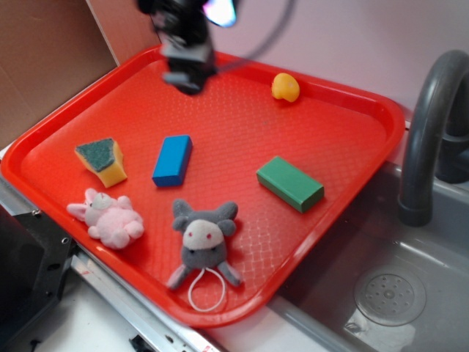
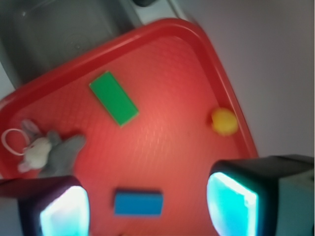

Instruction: Grab the green block.

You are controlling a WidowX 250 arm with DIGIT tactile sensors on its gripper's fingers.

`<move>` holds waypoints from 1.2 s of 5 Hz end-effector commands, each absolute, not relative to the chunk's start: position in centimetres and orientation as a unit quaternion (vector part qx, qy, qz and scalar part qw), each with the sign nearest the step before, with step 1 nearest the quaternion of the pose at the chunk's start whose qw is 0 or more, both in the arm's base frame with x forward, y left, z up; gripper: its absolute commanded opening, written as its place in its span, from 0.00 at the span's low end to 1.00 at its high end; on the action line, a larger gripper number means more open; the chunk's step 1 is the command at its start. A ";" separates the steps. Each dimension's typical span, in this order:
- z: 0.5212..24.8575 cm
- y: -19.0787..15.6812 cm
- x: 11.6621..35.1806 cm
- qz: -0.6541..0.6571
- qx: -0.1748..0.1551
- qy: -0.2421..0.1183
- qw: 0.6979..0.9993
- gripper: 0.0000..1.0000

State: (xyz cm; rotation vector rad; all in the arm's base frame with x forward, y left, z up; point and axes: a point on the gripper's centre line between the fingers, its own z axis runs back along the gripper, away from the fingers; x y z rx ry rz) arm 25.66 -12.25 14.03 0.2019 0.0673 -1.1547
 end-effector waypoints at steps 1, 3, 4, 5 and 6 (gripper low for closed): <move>8.4 -14.4 26.1 -0.638 0.125 0.100 0.753 1.00; 4.8 -14.3 25.0 -0.676 0.116 0.147 0.712 1.00; 3.7 -14.4 24.4 -0.696 0.111 0.166 0.690 1.00; 2.9 -14.9 24.3 -0.698 0.115 0.166 0.687 1.00; 2.1 -14.8 24.5 -0.669 0.134 0.139 0.718 0.63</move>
